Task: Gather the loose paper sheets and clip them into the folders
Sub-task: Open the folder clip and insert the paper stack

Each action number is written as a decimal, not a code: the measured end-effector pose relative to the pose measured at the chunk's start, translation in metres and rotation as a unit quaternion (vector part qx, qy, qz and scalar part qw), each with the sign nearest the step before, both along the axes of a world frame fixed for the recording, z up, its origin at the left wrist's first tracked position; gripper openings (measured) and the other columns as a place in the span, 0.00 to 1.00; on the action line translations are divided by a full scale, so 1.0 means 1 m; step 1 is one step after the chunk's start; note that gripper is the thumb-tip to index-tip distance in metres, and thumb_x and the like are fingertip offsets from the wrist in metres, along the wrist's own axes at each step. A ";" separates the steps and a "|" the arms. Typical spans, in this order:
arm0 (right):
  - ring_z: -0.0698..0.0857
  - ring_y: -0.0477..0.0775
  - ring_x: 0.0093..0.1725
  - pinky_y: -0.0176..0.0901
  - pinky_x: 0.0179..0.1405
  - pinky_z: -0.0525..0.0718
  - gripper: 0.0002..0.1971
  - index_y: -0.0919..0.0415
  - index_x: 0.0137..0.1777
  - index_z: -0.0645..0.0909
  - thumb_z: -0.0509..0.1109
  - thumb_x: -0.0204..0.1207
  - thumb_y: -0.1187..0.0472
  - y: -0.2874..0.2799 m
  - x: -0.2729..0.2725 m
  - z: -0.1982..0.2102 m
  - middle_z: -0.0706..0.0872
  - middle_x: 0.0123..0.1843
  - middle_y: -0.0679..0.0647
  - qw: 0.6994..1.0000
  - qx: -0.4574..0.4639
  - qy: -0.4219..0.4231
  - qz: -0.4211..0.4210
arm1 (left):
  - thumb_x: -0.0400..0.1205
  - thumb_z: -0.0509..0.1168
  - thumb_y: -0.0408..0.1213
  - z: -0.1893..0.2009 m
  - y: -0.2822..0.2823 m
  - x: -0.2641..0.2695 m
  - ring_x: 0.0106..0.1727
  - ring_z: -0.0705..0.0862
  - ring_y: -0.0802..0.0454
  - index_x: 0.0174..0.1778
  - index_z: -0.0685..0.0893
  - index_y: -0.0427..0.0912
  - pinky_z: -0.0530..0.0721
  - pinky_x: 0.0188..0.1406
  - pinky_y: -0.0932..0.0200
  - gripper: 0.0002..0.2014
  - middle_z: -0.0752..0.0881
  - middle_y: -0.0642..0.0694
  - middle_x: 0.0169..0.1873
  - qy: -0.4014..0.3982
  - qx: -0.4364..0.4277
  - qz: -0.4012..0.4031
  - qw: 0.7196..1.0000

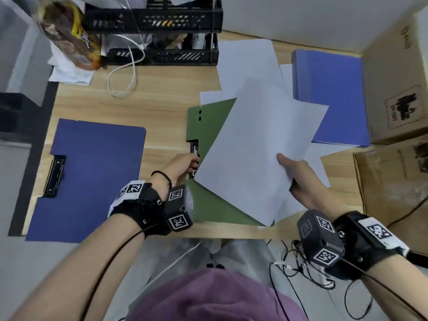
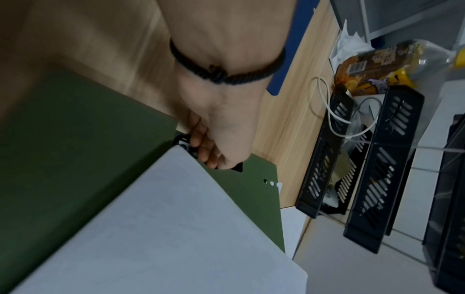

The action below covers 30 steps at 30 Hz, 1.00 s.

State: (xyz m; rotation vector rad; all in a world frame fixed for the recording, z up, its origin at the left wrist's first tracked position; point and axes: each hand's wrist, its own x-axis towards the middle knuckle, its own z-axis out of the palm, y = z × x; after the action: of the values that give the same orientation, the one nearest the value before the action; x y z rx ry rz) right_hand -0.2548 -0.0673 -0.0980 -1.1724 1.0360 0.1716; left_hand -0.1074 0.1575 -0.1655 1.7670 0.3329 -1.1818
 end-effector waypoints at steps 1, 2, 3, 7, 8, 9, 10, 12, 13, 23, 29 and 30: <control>0.89 0.54 0.60 0.51 0.63 0.83 0.16 0.60 0.69 0.79 0.66 0.83 0.57 0.005 0.005 0.012 0.90 0.61 0.52 1.000 0.000 -0.015 0.012 | 0.84 0.58 0.37 0.004 0.003 -0.002 0.26 0.73 0.55 0.33 0.77 0.44 0.67 0.22 0.64 0.13 0.79 0.46 0.30 0.007 -0.026 0.015 1.000; 0.89 0.54 0.60 0.50 0.63 0.83 0.16 0.60 0.68 0.80 0.66 0.83 0.57 0.010 0.010 0.024 0.90 0.60 0.51 0.999 0.000 -0.030 0.020 | 0.85 0.58 0.38 0.008 0.007 -0.004 0.24 0.76 0.56 0.33 0.77 0.44 0.68 0.20 0.66 0.14 0.82 0.47 0.29 0.005 -0.046 0.025 0.999; 0.89 0.53 0.60 0.49 0.62 0.83 0.15 0.59 0.67 0.80 0.66 0.83 0.57 0.016 0.017 0.034 0.90 0.60 0.51 0.999 0.000 -0.043 0.027 | 0.85 0.57 0.37 0.015 0.013 -0.007 0.22 0.78 0.59 0.32 0.78 0.44 0.71 0.18 0.68 0.15 0.84 0.49 0.26 0.003 -0.063 0.034 0.997; 0.89 0.50 0.59 0.47 0.58 0.88 0.11 0.58 0.62 0.83 0.65 0.84 0.58 0.048 0.056 0.062 0.91 0.58 0.49 0.995 0.016 -0.086 0.058 | 0.85 0.60 0.27 0.036 0.051 -0.022 0.41 0.85 0.51 0.40 0.80 0.45 0.85 0.45 0.58 0.11 0.84 0.48 0.37 -0.011 -0.127 0.051 0.990; 0.90 0.50 0.58 0.46 0.58 0.88 0.12 0.59 0.63 0.83 0.64 0.84 0.58 0.058 0.066 0.063 0.91 0.58 0.50 0.993 0.022 -0.088 0.076 | 0.84 0.60 0.23 0.036 0.063 -0.024 0.48 0.83 0.47 0.42 0.79 0.45 0.83 0.55 0.53 0.12 0.83 0.47 0.41 -0.026 -0.137 0.068 0.988; 0.89 0.50 0.59 0.46 0.59 0.87 0.13 0.60 0.65 0.82 0.64 0.85 0.58 0.068 0.078 0.064 0.91 0.60 0.50 0.992 0.019 -0.084 0.095 | 0.83 0.59 0.21 0.035 0.073 -0.026 0.52 0.82 0.45 0.45 0.78 0.46 0.81 0.60 0.50 0.13 0.82 0.46 0.45 -0.031 -0.160 0.091 0.982; 0.89 0.51 0.60 0.47 0.60 0.87 0.14 0.60 0.67 0.81 0.63 0.85 0.58 0.079 0.089 0.063 0.90 0.61 0.51 0.990 0.015 -0.082 0.110 | 0.84 0.58 0.21 0.036 0.083 -0.028 0.57 0.81 0.44 0.50 0.79 0.46 0.78 0.67 0.47 0.14 0.82 0.44 0.51 -0.008 -0.196 0.119 0.973; 0.88 0.52 0.61 0.49 0.62 0.86 0.14 0.59 0.67 0.80 0.63 0.85 0.59 0.104 0.107 0.057 0.89 0.62 0.52 0.986 0.010 -0.073 0.149 | 0.87 0.53 0.30 0.039 0.099 -0.031 0.68 0.77 0.39 0.67 0.75 0.42 0.69 0.76 0.40 0.13 0.79 0.39 0.64 0.067 -0.278 0.155 0.946; 0.88 0.53 0.61 0.48 0.62 0.86 0.12 0.59 0.66 0.80 0.62 0.86 0.60 0.115 0.113 0.053 0.89 0.62 0.52 0.982 0.007 -0.067 0.175 | 0.88 0.54 0.38 0.041 0.107 -0.032 0.72 0.74 0.37 0.75 0.69 0.40 0.64 0.78 0.38 0.19 0.76 0.37 0.70 0.085 -0.312 0.156 0.933; 0.89 0.58 0.49 0.51 0.56 0.87 0.16 0.74 0.66 0.78 0.63 0.86 0.61 0.166 0.120 -0.032 0.90 0.54 0.59 0.946 -0.047 0.077 0.310 | 0.76 0.69 0.51 0.042 0.197 -0.038 0.56 0.88 0.55 0.66 0.81 0.45 0.85 0.55 0.60 0.24 0.88 0.50 0.58 -0.031 -0.281 0.304 0.910; 0.87 0.46 0.21 0.33 0.15 0.79 0.10 0.71 0.55 0.80 0.63 0.85 0.63 0.137 0.096 -0.063 0.87 0.36 0.56 0.939 -0.066 0.128 0.311 | 0.75 0.70 0.25 0.001 0.211 -0.034 0.53 0.85 0.51 0.61 0.81 0.46 0.82 0.43 0.66 0.20 0.85 0.51 0.50 -0.238 0.064 0.306 0.920; 0.87 0.48 0.24 0.35 0.17 0.81 0.10 0.70 0.56 0.80 0.64 0.84 0.62 0.131 0.095 -0.065 0.86 0.39 0.56 0.941 -0.072 0.127 0.306 | 0.73 0.69 0.23 -0.003 0.208 -0.034 0.55 0.83 0.48 0.61 0.81 0.47 0.82 0.47 0.61 0.22 0.83 0.49 0.51 -0.286 0.147 0.282 0.904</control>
State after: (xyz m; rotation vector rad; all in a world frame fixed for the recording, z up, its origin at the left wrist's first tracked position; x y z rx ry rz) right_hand -0.1595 0.0635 -0.1632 -1.6132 0.8843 0.7641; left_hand -0.1409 0.3656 -0.1688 1.9919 0.6351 -0.1847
